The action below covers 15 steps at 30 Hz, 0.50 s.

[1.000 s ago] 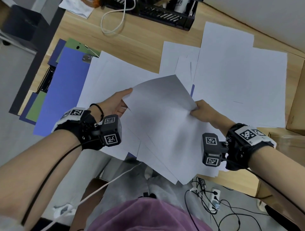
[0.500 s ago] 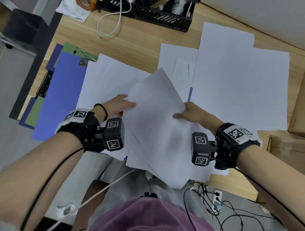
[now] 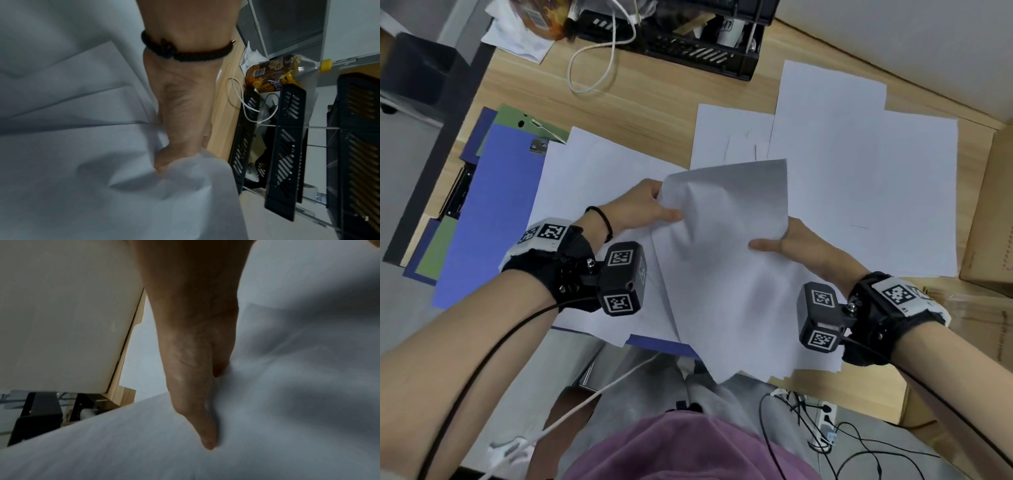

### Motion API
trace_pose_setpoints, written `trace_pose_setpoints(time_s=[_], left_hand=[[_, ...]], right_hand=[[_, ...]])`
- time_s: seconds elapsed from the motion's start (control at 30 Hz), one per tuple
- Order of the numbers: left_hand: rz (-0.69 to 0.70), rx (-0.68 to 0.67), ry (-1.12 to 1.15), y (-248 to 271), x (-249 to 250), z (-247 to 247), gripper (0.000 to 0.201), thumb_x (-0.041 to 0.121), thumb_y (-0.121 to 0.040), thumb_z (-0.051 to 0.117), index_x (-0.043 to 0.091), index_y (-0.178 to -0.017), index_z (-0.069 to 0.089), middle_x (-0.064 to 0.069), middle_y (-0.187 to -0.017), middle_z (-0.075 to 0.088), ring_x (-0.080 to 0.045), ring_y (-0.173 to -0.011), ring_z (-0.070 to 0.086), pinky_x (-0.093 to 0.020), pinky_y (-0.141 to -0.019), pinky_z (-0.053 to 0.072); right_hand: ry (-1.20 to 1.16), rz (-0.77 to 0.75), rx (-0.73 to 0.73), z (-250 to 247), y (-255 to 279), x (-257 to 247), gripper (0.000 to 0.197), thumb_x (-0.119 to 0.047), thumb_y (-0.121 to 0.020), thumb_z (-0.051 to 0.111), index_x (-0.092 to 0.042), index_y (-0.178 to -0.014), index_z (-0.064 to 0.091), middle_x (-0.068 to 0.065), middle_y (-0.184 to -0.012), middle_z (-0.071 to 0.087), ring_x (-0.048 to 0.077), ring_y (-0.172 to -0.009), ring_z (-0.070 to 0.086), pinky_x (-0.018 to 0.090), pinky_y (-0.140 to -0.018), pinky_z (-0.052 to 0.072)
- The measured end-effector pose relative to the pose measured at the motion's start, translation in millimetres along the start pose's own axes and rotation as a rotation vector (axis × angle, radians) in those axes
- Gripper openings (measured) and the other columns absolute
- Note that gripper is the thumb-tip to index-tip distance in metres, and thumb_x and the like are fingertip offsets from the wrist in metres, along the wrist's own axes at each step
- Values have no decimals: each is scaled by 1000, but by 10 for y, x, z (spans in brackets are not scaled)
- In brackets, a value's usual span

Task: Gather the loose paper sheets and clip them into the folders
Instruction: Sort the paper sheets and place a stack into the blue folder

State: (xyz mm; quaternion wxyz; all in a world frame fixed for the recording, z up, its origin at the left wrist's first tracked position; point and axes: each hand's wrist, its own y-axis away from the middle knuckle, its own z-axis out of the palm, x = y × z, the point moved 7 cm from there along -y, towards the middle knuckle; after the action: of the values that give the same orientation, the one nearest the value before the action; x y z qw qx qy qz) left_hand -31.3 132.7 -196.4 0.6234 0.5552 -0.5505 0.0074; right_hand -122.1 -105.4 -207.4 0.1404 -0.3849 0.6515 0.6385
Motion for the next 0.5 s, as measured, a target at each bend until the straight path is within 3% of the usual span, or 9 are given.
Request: trace_pose_setpoints(time_s=[0.1, 0.17, 0.23, 0.33, 0.4, 0.5], left_hand=[[100, 44, 84, -12, 187, -92, 21, 11, -82, 73, 12, -102, 67, 4, -94, 68, 2, -73, 67, -14, -70, 53], [137, 130, 158, -19, 229, -171, 29, 15, -80, 76, 15, -107, 66, 5, -100, 70, 2, -83, 68, -15, -75, 54], [141, 220, 247, -23, 206, -238, 34, 19, -80, 76, 15, -113, 66, 0, -105, 72, -7, -93, 69, -20, -80, 53], [112, 255, 269, -57, 102, -267, 41, 32, -79, 76, 25, -118, 62, 4, -114, 66, -6, -106, 61, -14, -79, 44], [63, 218, 278, -57, 24, -215, 60, 43, -76, 77, 27, -129, 55, 10, -129, 56, -10, -115, 56, -24, -86, 47], [78, 137, 376, -2, -1, -81, 62, 41, -73, 78, 21, -128, 57, 4, -123, 65, -17, -112, 63, -39, -97, 49]], right_hand=[[30, 22, -88, 36, 74, 104, 40, -19, -90, 68, -20, -129, 59, -7, -118, 70, 10, -108, 66, 27, -94, 49], [10, 18, -42, 26, 88, 172, 38, -17, -92, 66, -17, -129, 59, -2, -117, 70, 15, -107, 67, 31, -94, 52], [-70, -6, 73, -34, 107, 211, 32, -13, -92, 65, -14, -124, 61, 2, -109, 72, 22, -100, 69, 33, -84, 55], [-227, -55, 225, -145, 206, 226, 19, -7, -92, 63, -19, -107, 66, -6, -89, 75, 15, -83, 71, 24, -67, 55], [-321, -88, 289, -195, 282, 219, 22, -5, -91, 64, -22, -105, 65, -6, -93, 75, 12, -85, 72, 25, -70, 57], [-397, -128, 331, -184, 364, 183, 26, -5, -90, 64, -18, -112, 64, 3, -107, 72, 17, -94, 71, 29, -78, 58]])
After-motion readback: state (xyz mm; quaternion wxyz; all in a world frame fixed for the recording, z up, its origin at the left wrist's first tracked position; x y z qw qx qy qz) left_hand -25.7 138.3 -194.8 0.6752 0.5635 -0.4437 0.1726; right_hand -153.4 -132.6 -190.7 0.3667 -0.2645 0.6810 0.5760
